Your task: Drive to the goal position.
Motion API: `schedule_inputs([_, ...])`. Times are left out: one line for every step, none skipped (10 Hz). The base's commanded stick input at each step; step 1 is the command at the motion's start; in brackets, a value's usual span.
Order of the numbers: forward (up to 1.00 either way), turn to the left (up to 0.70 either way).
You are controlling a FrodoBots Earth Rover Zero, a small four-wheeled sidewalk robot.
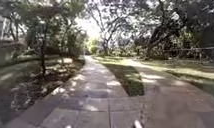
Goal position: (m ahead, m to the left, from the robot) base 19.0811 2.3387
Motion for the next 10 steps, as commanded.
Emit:
schedule_inputs([0.50, 0.00])
schedule_inputs([0.50, 0.00])
schedule_inputs([0.50, 0.00])
schedule_inputs([0.50, 0.00])
schedule_inputs([0.50, 0.25])
schedule_inputs([0.50, 0.50])
schedule_inputs([0.50, 0.50])
schedule_inputs([0.50, 0.50])
schedule_inputs([0.50, 0.00])
schedule_inputs([0.50, 0.00])
